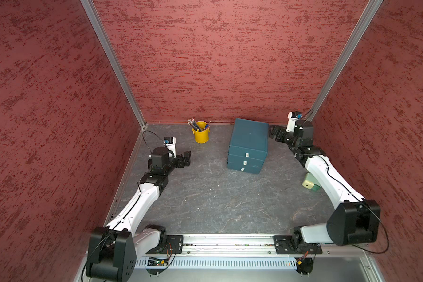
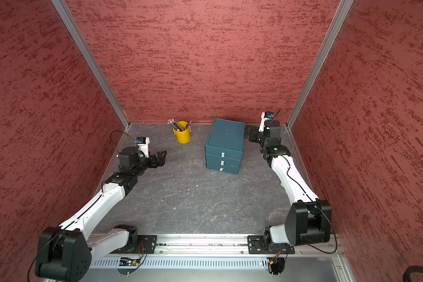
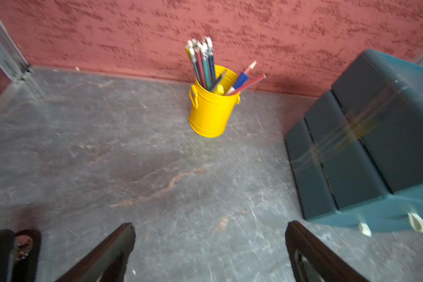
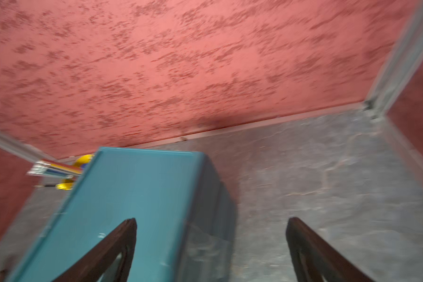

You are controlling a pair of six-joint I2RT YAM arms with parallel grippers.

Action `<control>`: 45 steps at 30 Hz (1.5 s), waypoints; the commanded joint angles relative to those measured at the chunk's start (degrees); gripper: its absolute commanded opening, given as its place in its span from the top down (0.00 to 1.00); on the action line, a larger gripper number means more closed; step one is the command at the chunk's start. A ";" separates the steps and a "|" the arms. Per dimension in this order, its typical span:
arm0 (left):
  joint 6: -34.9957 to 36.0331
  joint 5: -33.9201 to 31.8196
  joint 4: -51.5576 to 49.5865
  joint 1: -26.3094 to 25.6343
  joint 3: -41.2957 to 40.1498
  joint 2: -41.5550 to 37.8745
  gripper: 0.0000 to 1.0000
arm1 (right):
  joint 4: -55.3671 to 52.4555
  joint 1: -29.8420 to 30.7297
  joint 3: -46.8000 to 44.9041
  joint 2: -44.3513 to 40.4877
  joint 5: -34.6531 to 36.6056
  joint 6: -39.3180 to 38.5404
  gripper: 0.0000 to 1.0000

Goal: Take the seed bags out of the drawer
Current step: Move the storage box to the center of the board.

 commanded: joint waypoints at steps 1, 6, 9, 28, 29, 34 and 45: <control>-2.19 3.71 -6.94 -0.97 2.78 -1.55 0.00 | -6.12 -0.95 4.35 4.14 -10.14 6.89 0.01; -3.09 7.21 -9.72 -1.69 4.29 -2.62 0.00 | -9.39 -1.29 10.60 10.26 -14.10 8.47 0.01; -3.22 8.78 -10.78 -1.96 4.63 -2.80 0.00 | -11.28 -1.42 14.25 14.52 -17.84 7.97 0.01; -2.24 12.84 -14.94 -2.40 5.16 -5.25 0.00 | -21.35 4.94 27.52 27.21 -32.37 -3.03 0.01; -2.12 12.75 -15.44 -2.32 5.46 -5.42 0.00 | -22.27 5.77 28.52 27.94 -32.93 -3.81 0.01; -1.68 12.66 -17.30 -2.08 6.64 -6.47 0.00 | -26.57 9.60 32.30 30.54 -34.35 -7.62 0.01; -2.11 12.01 -20.93 -1.70 9.96 -7.31 0.00 | -29.18 16.43 30.56 30.77 -36.86 -11.55 0.01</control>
